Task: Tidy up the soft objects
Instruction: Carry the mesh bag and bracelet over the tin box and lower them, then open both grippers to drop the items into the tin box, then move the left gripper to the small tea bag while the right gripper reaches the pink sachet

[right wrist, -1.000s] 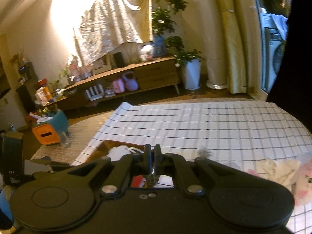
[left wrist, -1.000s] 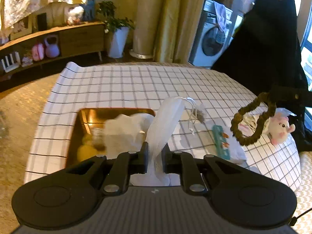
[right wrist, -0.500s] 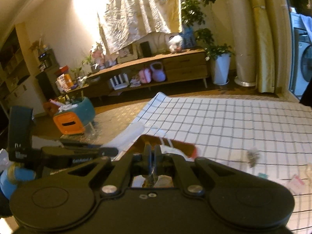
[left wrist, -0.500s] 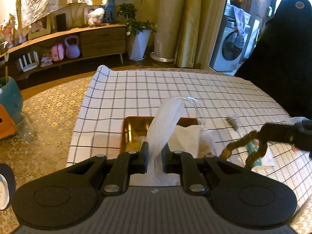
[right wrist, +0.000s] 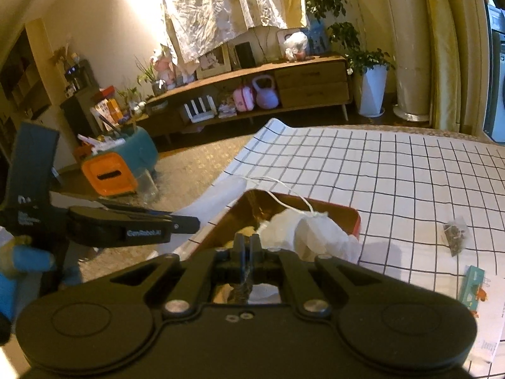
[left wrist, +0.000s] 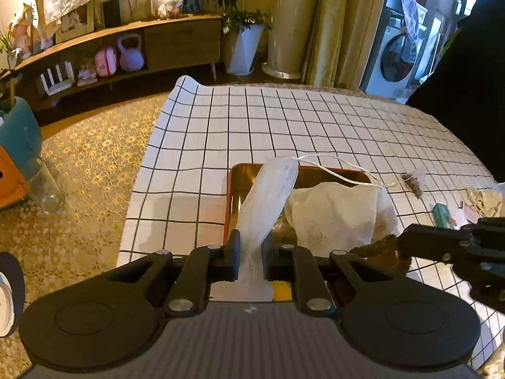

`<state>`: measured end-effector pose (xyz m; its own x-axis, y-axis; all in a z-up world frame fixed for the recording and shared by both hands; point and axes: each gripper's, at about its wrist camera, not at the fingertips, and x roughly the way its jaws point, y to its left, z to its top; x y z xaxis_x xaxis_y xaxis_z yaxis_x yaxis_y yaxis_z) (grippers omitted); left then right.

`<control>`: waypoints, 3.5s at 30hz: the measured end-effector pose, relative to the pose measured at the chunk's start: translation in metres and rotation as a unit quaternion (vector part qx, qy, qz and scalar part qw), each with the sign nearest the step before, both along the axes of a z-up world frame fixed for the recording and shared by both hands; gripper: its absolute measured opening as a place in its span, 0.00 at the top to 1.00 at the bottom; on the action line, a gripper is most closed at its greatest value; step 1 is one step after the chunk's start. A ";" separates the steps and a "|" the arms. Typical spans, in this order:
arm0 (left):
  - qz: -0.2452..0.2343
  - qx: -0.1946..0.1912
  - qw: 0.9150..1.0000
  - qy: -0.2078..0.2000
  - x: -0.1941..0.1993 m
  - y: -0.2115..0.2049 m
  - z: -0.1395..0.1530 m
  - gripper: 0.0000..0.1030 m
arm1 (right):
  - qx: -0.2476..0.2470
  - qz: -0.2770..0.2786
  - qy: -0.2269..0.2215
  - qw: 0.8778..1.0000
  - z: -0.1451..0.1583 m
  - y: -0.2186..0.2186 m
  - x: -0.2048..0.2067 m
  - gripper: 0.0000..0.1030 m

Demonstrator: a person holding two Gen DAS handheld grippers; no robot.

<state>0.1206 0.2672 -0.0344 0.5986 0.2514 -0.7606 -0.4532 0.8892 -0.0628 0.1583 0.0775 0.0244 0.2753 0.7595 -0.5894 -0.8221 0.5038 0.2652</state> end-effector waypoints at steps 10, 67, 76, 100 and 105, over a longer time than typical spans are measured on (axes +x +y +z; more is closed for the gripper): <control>-0.006 -0.009 1.000 0.014 0.033 -0.001 -0.021 0.87 | -0.038 -0.025 0.015 0.999 -0.033 0.002 0.012 0.99; -0.076 0.020 0.997 -0.025 0.011 -0.061 0.025 0.31 | -0.016 -0.019 -0.003 1.000 0.024 -0.076 -0.024 0.39; -0.117 0.013 0.992 -0.045 0.020 -0.103 0.037 0.31 | -0.006 -0.063 -0.015 0.998 0.033 -0.129 -0.020 0.32; -0.186 -0.004 0.981 -0.061 0.108 -0.190 0.014 0.08 | -0.023 -0.201 -0.020 0.979 -0.006 -0.255 0.044 0.08; -0.179 -0.009 0.982 -0.055 0.136 -0.189 0.006 0.01 | -0.041 -0.215 -0.020 0.976 -0.022 -0.258 0.067 0.08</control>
<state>0.2567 0.0785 -0.0281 0.7253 -0.0037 -0.6884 -0.1006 0.9887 -0.1113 0.2255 -0.1805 0.0022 0.5825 0.5194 -0.6252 -0.5390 0.8226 0.1813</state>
